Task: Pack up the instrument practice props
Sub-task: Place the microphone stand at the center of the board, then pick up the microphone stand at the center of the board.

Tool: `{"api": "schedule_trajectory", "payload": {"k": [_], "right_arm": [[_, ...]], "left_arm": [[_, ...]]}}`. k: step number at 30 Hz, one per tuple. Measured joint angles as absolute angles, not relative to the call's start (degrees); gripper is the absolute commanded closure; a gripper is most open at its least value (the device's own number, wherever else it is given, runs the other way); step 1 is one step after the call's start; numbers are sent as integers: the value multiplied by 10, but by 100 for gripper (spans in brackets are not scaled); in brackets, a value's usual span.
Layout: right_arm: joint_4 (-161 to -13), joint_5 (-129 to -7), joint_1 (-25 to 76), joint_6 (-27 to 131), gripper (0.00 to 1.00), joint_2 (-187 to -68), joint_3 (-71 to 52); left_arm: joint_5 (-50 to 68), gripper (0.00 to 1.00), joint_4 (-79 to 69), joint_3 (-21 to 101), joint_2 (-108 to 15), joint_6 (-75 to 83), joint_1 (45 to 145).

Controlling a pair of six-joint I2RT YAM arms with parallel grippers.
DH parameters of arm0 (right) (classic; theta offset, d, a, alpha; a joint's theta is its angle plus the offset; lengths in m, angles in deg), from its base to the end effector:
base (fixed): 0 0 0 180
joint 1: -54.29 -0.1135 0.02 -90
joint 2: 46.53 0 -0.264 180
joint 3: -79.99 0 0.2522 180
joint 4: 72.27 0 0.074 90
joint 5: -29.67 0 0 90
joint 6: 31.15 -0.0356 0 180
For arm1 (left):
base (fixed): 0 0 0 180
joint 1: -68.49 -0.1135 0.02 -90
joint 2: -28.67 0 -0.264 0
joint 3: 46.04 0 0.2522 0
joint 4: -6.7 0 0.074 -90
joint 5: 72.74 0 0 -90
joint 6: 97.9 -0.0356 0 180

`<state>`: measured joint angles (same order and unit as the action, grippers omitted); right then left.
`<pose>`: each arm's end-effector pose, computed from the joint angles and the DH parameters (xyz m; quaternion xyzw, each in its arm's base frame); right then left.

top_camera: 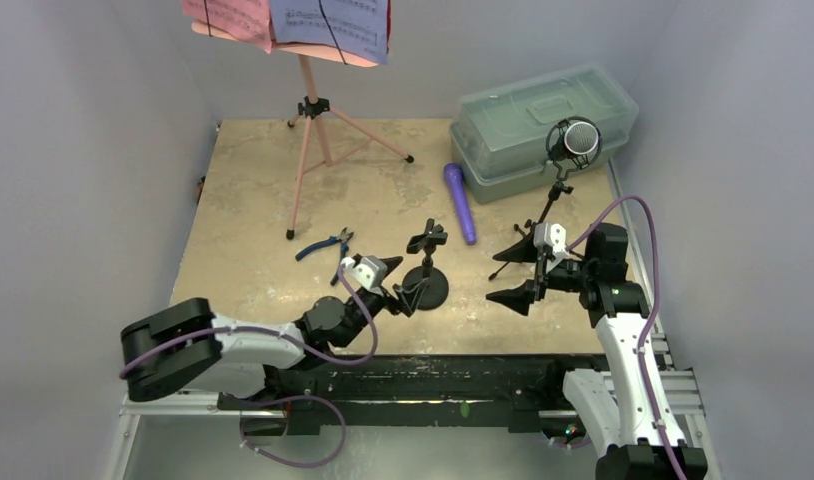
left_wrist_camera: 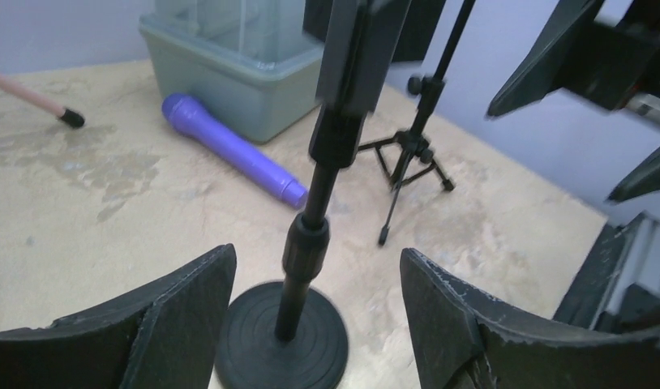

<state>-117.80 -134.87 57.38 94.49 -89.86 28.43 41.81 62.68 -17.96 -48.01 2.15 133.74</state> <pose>0.1456 0.0265 0.2802 -0.4579 0.6092 0.3948 0.5132 0.1103 -0.2040 0.1949 0.1573 0.6456 -0.3372 0.6669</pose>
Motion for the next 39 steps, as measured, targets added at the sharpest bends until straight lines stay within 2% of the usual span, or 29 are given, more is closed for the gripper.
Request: {"api": "schedule_trajectory", "payload": {"k": [4, 10, 12, 17, 20, 22, 24, 28, 30, 35, 39], "right_arm": [[-1178, -1349, 574, 945, 13, -899, 284], [-1178, -1349, 574, 945, 12, -899, 284], [-1179, -1349, 574, 945, 12, -899, 284], [-1179, -1349, 574, 946, 12, -899, 284], [-1180, -1349, 574, 947, 12, -899, 284], [-1180, -1348, 574, 948, 12, -899, 284], [-1180, -1348, 574, 949, 12, -899, 284], [-1180, -1348, 574, 949, 12, -899, 284], [-1180, -1348, 574, 949, 12, -899, 284], [-1181, -1348, 574, 949, 12, -899, 284], [-1182, -1348, 574, 950, 12, -899, 284]], "left_arm": [[393, 34, 529, -152, -385, 51, 1337], [351, 43, 332, -48, -276, 82, 1337], [341, 49, 273, -23, -248, 87, 1337], [335, 62, 178, 28, -219, 90, 1337], [337, 63, 137, 81, -237, 82, 1337], [342, 60, 126, 118, -262, 75, 1337], [349, 53, 119, 140, -287, 73, 1337], [354, 44, 107, 141, -326, 62, 1337], [345, 39, 118, 109, -325, 51, 1337], [327, 18, 173, -32, -259, 14, 1337], [340, 16, 240, -127, -186, -2, 1337]]}}
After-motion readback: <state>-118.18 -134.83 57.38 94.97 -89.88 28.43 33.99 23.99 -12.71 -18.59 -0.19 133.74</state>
